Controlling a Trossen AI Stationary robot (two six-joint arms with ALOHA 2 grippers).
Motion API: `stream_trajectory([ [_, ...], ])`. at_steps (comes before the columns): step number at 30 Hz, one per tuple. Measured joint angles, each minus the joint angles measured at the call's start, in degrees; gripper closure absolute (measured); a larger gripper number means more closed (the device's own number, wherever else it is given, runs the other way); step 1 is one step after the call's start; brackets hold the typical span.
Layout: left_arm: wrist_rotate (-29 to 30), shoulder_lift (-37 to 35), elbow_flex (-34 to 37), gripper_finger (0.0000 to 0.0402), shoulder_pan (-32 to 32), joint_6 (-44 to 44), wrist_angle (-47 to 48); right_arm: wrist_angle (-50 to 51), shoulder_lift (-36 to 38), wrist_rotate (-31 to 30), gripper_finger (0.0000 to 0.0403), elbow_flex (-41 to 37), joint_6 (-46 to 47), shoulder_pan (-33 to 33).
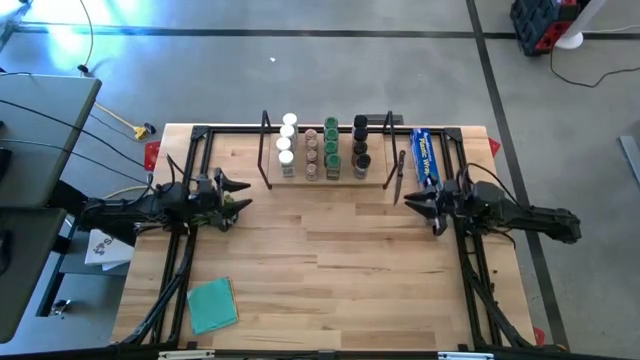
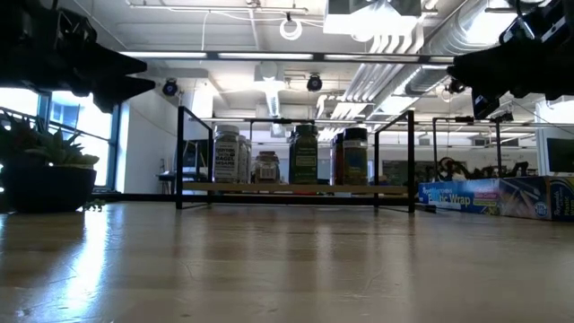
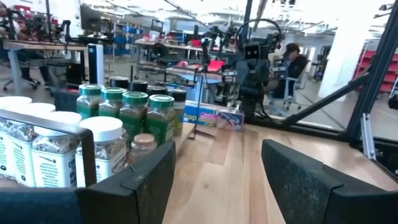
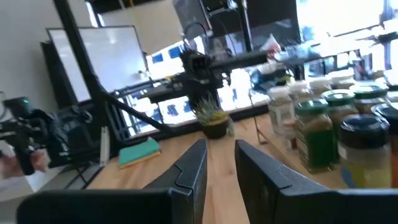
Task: Shelf spices
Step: Return to Home Position
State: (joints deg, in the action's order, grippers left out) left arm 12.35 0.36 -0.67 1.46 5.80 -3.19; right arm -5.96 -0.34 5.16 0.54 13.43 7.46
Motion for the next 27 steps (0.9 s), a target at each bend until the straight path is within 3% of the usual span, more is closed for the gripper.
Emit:
stream_trajectory([
  [8,0.04,0.0,0.0,0.0168,0.01,-0.05,0.7,4.39,0.0,-0.62,0.0325,0.0,0.0,0.0],
  [27,0.23,-0.13,-0.02,0.0168,-1.34,-0.02,0.6,4.51,0.06,-0.88,0.0325,-0.02,0.0,-3.13],
])
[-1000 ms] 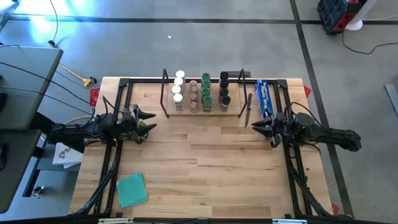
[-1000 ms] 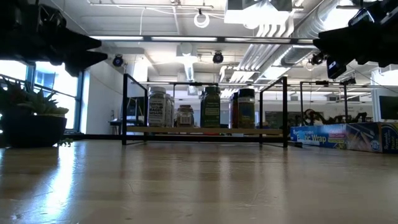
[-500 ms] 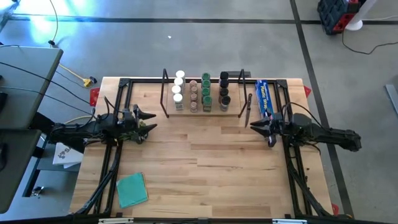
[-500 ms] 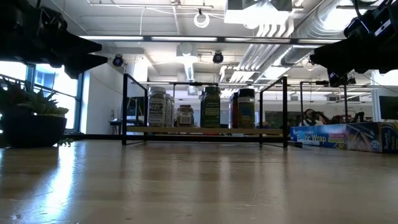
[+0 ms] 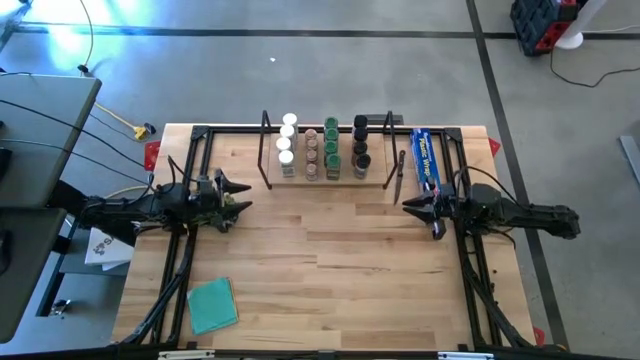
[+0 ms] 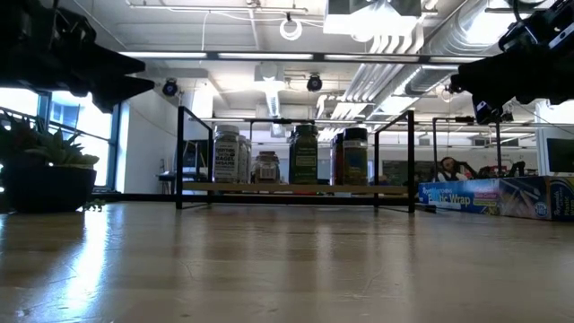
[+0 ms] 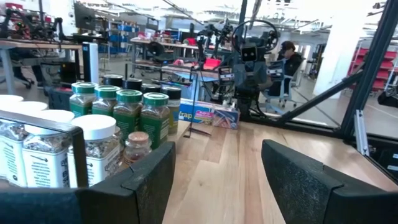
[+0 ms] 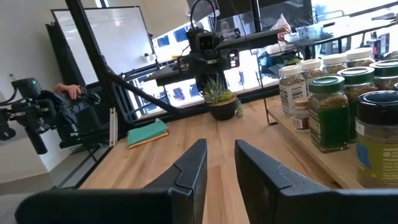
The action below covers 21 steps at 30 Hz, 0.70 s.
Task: Shelf spices
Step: Return to Home Position
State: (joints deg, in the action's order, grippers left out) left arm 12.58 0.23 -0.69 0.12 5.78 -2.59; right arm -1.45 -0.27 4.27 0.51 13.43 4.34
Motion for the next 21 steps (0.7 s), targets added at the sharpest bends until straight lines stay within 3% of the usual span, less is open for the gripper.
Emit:
stream_trajectory([
  [21,0.02,-0.02,0.0,0.0168,2.93,0.0,0.09,0.02,-0.02,0.0,0.0325,0.0,0.0,0.0],
])
